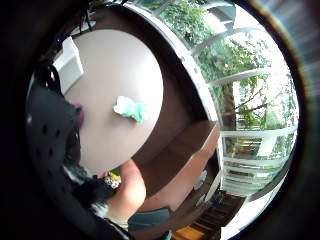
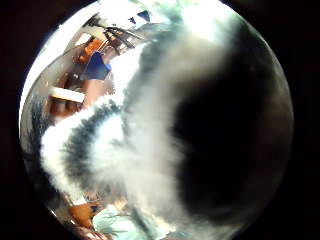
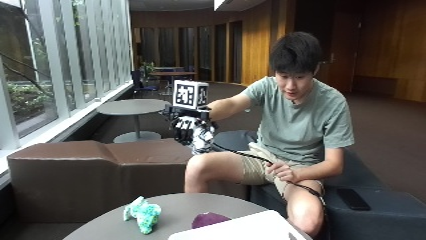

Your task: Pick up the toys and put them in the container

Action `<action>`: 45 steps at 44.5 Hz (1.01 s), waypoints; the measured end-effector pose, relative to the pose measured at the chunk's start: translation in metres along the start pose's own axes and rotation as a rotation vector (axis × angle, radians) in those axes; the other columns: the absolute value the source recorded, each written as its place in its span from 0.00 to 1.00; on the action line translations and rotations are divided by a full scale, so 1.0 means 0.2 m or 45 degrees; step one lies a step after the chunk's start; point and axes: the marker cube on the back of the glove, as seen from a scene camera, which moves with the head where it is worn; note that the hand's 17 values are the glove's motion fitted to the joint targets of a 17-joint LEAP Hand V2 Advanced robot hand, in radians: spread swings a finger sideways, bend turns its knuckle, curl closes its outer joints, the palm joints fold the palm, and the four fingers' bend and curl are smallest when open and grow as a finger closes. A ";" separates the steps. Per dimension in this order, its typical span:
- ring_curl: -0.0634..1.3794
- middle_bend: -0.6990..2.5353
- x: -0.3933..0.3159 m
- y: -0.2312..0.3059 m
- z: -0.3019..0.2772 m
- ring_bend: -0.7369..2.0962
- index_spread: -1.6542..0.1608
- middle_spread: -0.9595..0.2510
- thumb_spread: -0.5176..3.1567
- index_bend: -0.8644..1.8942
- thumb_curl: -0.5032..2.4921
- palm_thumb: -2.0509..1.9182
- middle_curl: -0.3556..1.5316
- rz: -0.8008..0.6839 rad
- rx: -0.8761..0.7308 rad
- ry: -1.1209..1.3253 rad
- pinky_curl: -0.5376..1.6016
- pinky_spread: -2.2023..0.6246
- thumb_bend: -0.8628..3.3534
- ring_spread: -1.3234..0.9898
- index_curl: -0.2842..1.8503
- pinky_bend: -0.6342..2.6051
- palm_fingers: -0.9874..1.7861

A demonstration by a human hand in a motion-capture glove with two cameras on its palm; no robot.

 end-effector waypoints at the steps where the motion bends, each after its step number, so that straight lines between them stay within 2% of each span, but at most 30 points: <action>1: 0.47 0.50 -0.04 -0.02 -0.04 0.65 0.81 0.69 0.30 0.67 0.44 0.67 0.56 -0.012 0.016 0.002 0.47 0.66 0.24 0.41 0.37 0.49 0.72; 11: 0.49 0.51 -0.61 -0.32 -0.31 0.66 0.81 0.69 0.29 0.67 0.46 0.67 0.58 -0.104 0.039 0.023 0.48 0.66 0.23 0.42 0.40 0.50 0.71; 18: 0.50 0.51 -1.02 -0.53 -0.36 0.67 0.82 0.70 0.28 0.68 0.48 0.67 0.60 -0.181 0.034 0.014 0.48 0.66 0.23 0.42 0.42 0.51 0.70; 27: 0.51 0.52 -1.36 -0.75 -0.23 0.67 0.82 0.70 0.28 0.67 0.50 0.67 0.61 -0.288 0.053 0.023 0.49 0.66 0.23 0.42 0.44 0.51 0.69; 35: 0.51 0.52 -1.58 -0.89 -0.01 0.67 0.82 0.70 0.27 0.67 0.51 0.67 0.62 -0.217 -0.023 -0.019 0.49 0.66 0.23 0.42 0.46 0.52 0.69; 45: 0.51 0.51 -1.67 -0.94 0.17 0.67 0.81 0.70 0.28 0.64 0.52 0.66 0.62 -0.214 -0.149 -0.012 0.49 0.65 0.21 0.42 0.48 0.53 0.67</action>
